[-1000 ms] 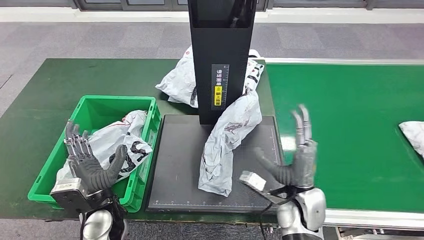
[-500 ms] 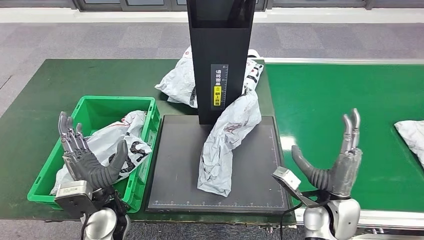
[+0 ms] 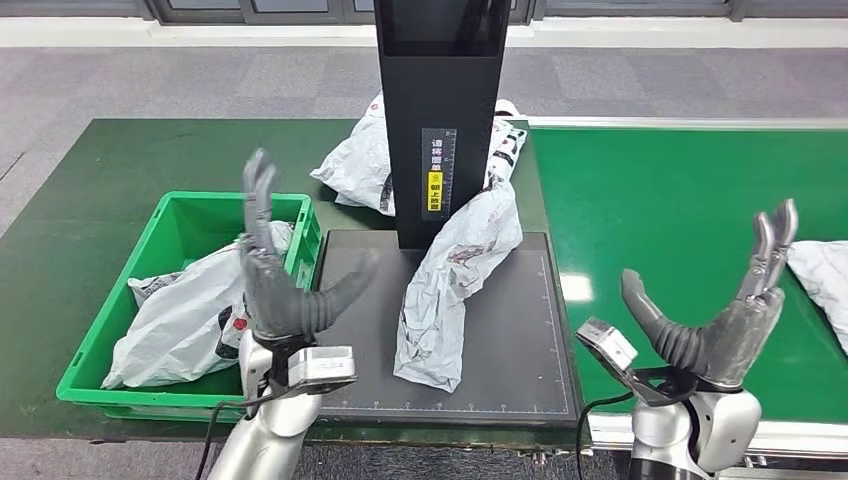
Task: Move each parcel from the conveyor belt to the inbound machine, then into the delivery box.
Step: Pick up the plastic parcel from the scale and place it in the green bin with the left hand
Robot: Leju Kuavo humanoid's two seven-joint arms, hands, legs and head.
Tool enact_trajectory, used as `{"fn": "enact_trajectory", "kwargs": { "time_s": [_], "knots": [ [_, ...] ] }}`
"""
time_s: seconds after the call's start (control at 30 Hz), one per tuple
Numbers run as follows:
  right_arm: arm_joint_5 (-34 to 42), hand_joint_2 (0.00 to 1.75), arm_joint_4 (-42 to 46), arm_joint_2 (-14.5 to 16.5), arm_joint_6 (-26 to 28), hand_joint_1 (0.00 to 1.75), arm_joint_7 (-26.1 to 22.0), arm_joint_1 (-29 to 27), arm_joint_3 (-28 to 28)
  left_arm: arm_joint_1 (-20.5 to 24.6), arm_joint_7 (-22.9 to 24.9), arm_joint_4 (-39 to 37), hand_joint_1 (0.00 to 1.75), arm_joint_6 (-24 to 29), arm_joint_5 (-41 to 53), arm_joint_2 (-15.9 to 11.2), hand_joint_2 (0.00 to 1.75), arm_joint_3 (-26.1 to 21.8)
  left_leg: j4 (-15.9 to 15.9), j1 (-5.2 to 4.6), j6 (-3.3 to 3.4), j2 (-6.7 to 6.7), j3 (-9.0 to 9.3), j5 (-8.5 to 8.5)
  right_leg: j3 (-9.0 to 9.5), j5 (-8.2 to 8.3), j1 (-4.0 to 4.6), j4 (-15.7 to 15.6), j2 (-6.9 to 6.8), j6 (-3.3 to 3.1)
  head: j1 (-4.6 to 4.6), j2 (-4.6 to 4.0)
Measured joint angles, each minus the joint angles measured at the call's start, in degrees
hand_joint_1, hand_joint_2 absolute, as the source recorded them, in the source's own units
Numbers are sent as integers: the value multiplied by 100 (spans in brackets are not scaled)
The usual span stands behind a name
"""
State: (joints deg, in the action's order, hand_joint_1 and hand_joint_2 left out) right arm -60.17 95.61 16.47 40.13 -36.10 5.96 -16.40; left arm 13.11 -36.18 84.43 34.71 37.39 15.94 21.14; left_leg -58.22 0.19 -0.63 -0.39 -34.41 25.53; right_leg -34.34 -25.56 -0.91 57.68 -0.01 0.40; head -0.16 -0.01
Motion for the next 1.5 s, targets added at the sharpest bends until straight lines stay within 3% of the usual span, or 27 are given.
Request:
{"fn": "enact_trajectory", "kwargs": {
  "time_s": [0.23,0.73,1.27,1.3,1.4,1.43,1.5],
  "knots": [
    [46,175,-249,18,0,0,-142,174,-46,658,337,-1490,0,-449,86,215,175,165,-1,0,-1,0,-1,-2,1,1,-1,0,0,1,1,1],
    [163,175,-523,38,0,0,-239,248,-263,1944,910,-4652,0,-413,-8,458,175,174,-1,0,-1,0,-4,-2,-3,1,0,0,3,1,0,1],
    [154,175,-695,44,0,0,-261,313,-367,2200,1160,-5512,0,-451,194,460,175,259,-1,0,-1,0,-5,-2,-3,1,0,0,1,1,1,1],
    [154,175,-741,49,0,0,-289,340,-396,2206,1242,-5554,21,-486,278,460,175,290,-1,0,-1,0,-5,-2,-3,1,0,1,1,1,1,1],
    [154,175,-889,73,0,0,-352,435,-518,2215,1546,-5708,152,-640,578,460,175,422,-1,0,-1,-1,-5,-2,-2,1,0,1,1,1,0,1],
    [154,175,-931,80,0,0,-354,464,-552,2217,1651,-5762,175,-683,680,460,175,470,-1,0,-1,-1,-5,-2,-2,1,-1,1,1,1,-1,1],
    [148,175,-994,93,0,0,-335,504,-606,2221,1835,-5858,175,-718,872,460,175,547,-1,0,-1,-1,-5,-2,-2,1,-1,1,1,1,0,1]
  ]
}}
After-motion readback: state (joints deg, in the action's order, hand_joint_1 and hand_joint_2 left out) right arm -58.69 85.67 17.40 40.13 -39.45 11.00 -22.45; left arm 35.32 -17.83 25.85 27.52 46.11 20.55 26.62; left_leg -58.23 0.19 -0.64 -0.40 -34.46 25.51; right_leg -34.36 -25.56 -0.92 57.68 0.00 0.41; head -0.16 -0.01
